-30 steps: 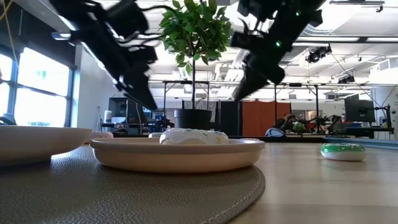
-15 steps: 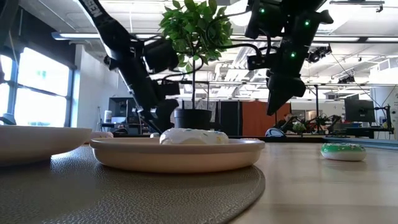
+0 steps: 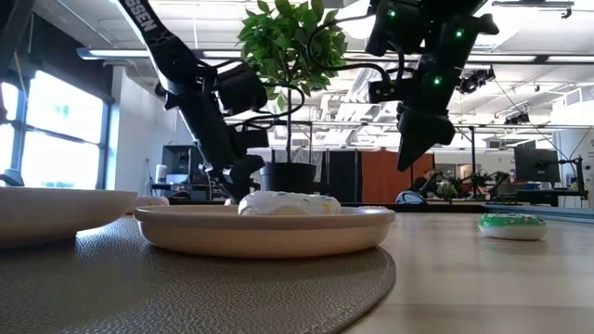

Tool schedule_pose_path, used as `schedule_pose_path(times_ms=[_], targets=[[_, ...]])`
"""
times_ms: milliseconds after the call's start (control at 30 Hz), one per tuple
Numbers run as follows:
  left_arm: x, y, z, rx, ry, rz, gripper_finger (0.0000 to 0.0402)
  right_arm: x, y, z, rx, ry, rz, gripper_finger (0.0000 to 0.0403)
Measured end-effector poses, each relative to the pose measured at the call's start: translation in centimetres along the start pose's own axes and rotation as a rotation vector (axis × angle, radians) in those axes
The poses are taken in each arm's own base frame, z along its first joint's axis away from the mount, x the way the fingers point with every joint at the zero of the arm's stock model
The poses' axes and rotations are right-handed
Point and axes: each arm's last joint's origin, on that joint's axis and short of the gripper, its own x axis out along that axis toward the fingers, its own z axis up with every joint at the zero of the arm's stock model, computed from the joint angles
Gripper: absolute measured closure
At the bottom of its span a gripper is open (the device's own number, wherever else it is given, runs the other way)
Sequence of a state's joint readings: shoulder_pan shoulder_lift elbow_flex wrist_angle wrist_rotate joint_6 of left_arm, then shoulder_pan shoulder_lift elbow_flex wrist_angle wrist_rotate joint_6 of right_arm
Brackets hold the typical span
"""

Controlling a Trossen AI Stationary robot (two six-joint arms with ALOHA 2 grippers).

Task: Pick & Place donuts
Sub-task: Put the large blue donut on the right white plate

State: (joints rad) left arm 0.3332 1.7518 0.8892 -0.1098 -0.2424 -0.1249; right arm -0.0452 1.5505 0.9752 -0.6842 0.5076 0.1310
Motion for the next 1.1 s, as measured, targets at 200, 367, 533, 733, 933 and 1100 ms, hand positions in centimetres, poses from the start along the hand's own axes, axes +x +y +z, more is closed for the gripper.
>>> schedule_pose_path(times_ms=[200, 367, 533, 733, 933, 1100], targets=[[-1.7, -1.1, 1.6, 0.035, 0.065, -0.127, 0.0397, 0.0, 0.0, 0.0, -0.001, 0.001, -0.007, 0.0281], [-4.5, -3.3, 2.9, 0.099, 0.123, -0.215, 0.0399, 0.0, -0.1, -0.1, -0.004, 0.002, -0.032, 0.0281], [-6.7, -8.1, 2.1, 0.186, 0.132, -0.304, 0.04, 0.0, -0.1, -0.1, -0.004, 0.001, -0.045, 0.0281], [-9.4, -13.3, -0.3, 0.189, 0.093, -0.266, 0.04, 0.0, -0.1, -0.1, -0.004, 0.0, -0.047, 0.0281], [-12.6, -16.1, -2.3, 0.126, 0.033, -0.233, 0.0401, 0.0, -0.1, 0.0, -0.002, -0.002, -0.044, 0.0281], [-14.4, -18.7, -4.3, 0.148, -0.014, -0.269, 0.0401, 0.0, -0.1, 0.1, 0.003, -0.011, -0.044, 0.0281]])
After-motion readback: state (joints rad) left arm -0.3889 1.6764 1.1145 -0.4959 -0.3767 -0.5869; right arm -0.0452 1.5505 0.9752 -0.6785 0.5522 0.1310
